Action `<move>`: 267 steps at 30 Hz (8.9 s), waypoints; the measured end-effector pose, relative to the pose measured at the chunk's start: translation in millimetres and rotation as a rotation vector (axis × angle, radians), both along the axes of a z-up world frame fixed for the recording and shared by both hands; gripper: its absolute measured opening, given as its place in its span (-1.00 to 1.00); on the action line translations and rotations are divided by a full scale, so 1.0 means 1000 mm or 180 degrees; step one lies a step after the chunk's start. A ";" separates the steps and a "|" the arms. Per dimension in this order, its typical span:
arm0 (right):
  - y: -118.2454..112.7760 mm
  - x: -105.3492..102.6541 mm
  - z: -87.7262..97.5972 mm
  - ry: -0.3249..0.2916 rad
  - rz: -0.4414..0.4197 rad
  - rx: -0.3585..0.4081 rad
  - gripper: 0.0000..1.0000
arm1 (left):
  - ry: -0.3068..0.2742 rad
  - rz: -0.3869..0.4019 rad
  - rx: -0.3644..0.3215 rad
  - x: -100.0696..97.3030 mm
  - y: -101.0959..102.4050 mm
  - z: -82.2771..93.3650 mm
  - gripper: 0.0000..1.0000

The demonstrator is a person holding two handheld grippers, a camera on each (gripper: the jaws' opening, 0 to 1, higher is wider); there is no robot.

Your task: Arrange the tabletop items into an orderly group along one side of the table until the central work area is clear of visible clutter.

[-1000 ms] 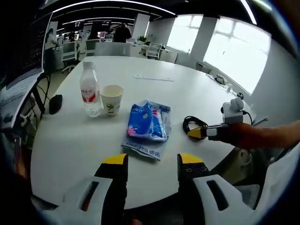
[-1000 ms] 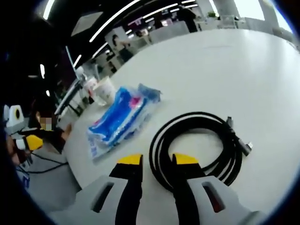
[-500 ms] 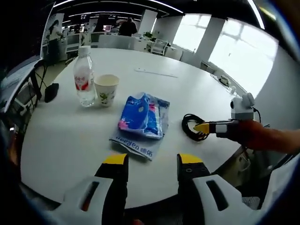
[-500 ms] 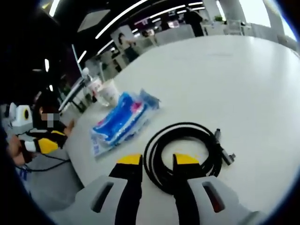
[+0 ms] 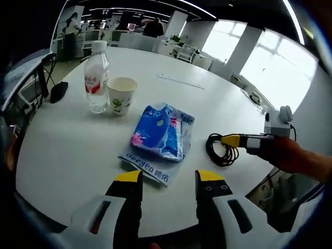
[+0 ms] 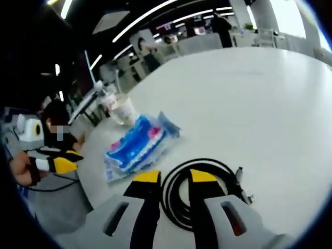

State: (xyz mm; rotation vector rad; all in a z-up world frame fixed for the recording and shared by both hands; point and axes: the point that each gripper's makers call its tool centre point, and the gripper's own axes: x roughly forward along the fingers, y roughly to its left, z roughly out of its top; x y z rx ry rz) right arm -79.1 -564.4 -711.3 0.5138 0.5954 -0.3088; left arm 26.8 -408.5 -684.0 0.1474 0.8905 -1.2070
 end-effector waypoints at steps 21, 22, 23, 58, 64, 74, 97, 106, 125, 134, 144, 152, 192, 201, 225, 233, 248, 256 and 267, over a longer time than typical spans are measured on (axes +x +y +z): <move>-0.014 0.069 0.015 -0.0093 0.0392 -0.0078 -0.61 | 0.0281 0.0223 0.0127 0.007 -0.029 -0.028 -0.26; -0.014 0.073 0.016 -0.0087 0.0416 -0.0084 -0.60 | 0.0291 0.0231 0.0137 0.007 -0.029 -0.029 -0.26; -0.014 0.074 0.016 -0.0083 0.0424 -0.0086 -0.59 | 0.0300 0.0240 0.0151 0.007 -0.030 -0.031 -0.26; -0.002 0.148 -0.018 0.0336 0.0929 -0.0381 -0.76 | 0.0472 0.0554 0.0303 0.012 -0.042 -0.065 -0.70; 0.002 0.142 -0.018 0.0305 0.0949 -0.0398 -0.98 | 0.0342 0.0514 0.0291 0.017 -0.041 -0.062 -0.97; 0.007 0.125 -0.010 0.0124 0.0687 -0.0329 -1.00 | 0.0372 0.0620 0.0268 0.022 -0.032 -0.060 -1.00; 0.026 0.066 -0.012 0.0111 0.0463 -0.0118 -1.00 | 0.0212 0.0588 0.0213 0.024 -0.027 -0.048 -1.00; 0.037 0.034 -0.015 0.0148 0.0285 0.0068 -1.00 | 0.0167 0.0467 0.0193 0.016 -0.031 -0.044 -1.00; 0.028 -0.010 0.000 0.0051 -0.0085 0.0062 -1.00 | 0.0355 0.0236 -0.0053 -0.011 -0.057 -0.028 -1.00; 0.018 -0.045 0.003 -0.0082 -0.0463 0.0187 -1.00 | 0.0332 -0.0122 -0.0116 -0.040 -0.073 -0.022 -1.00; 0.007 -0.064 0.005 -0.0100 -0.0594 0.0155 -1.00 | 0.0365 -0.0289 -0.0114 -0.061 -0.087 -0.024 -1.00; -0.011 -0.077 0.005 -0.0109 -0.0693 0.0141 -1.00 | 0.0449 -0.0359 -0.0158 -0.074 -0.105 -0.019 -1.00; -0.141 -0.071 0.027 -0.0049 -0.0737 -0.0177 -1.00 | 0.0345 -0.0565 -0.0226 -0.073 -0.238 -0.009 -1.00; -0.160 -0.070 0.015 0.0007 -0.0797 -0.0107 -1.00 | 0.0345 -0.0559 -0.0113 -0.071 -0.250 -0.023 -1.00; -0.164 -0.068 -0.013 0.0098 -0.0898 0.0118 -1.00 | 0.0197 -0.0521 0.0366 -0.061 -0.230 -0.063 -0.86; -0.164 -0.072 -0.009 0.0054 -0.0963 0.0129 -1.00 | 0.0212 -0.0500 0.0282 -0.056 -0.226 -0.054 -0.85; -0.138 -0.066 -0.008 0.0134 -0.0768 -0.0012 -0.91 | 0.0169 -0.0342 0.0166 -0.030 -0.187 -0.041 -0.84; -0.119 -0.053 -0.006 0.0164 -0.0588 -0.0082 -0.90 | 0.0164 -0.0195 0.0145 -0.013 -0.157 -0.038 -0.83; -0.077 -0.027 0.000 0.0186 -0.0206 -0.0148 -0.87 | 0.0189 0.0063 0.0065 0.008 -0.109 -0.027 -0.83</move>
